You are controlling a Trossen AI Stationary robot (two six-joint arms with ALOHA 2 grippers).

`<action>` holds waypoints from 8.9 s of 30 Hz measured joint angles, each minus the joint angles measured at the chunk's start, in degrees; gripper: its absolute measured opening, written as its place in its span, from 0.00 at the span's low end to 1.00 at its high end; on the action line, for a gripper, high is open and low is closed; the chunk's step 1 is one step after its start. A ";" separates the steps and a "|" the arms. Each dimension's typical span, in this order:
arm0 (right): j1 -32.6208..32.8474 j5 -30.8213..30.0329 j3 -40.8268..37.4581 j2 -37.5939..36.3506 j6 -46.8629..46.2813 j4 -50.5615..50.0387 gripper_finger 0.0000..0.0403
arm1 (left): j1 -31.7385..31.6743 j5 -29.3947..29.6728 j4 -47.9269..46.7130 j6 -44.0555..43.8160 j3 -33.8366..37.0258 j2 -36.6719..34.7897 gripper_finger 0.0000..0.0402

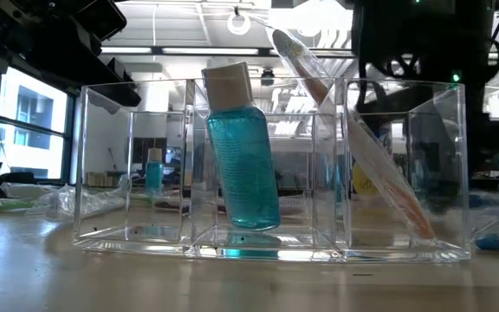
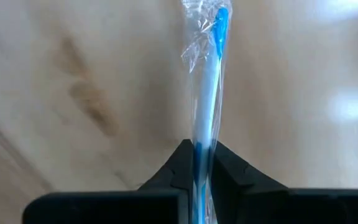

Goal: Pick & Place toothbrushing station
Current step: Put the blue toothbrush into the transparent organizer

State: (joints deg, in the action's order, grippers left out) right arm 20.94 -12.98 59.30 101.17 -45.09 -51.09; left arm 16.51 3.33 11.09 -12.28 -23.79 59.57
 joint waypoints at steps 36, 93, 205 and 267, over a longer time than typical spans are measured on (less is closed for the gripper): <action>17.83 -51.09 18.13 1.47 122.76 59.41 0.06 | -0.02 -17.62 35.50 -14.09 -0.28 -0.02 0.37; 11.89 -32.03 18.13 8.08 151.17 74.37 0.06 | -3.76 -16.50 29.44 -19.08 -16.76 15.67 0.56; 25.39 -56.76 11.73 -20.46 -16.03 -16.28 0.37 | 14.33 9.93 17.98 9.42 -19.69 12.00 0.03; 4.05 -76.99 -9.56 -34.81 -26.68 -9.56 0.37 | 20.63 34.08 40.73 5.70 -19.65 33.40 0.03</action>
State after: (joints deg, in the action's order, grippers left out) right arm 24.99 -89.97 49.74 66.36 -71.77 -60.64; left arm 37.15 37.42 51.82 -6.58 -43.44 92.97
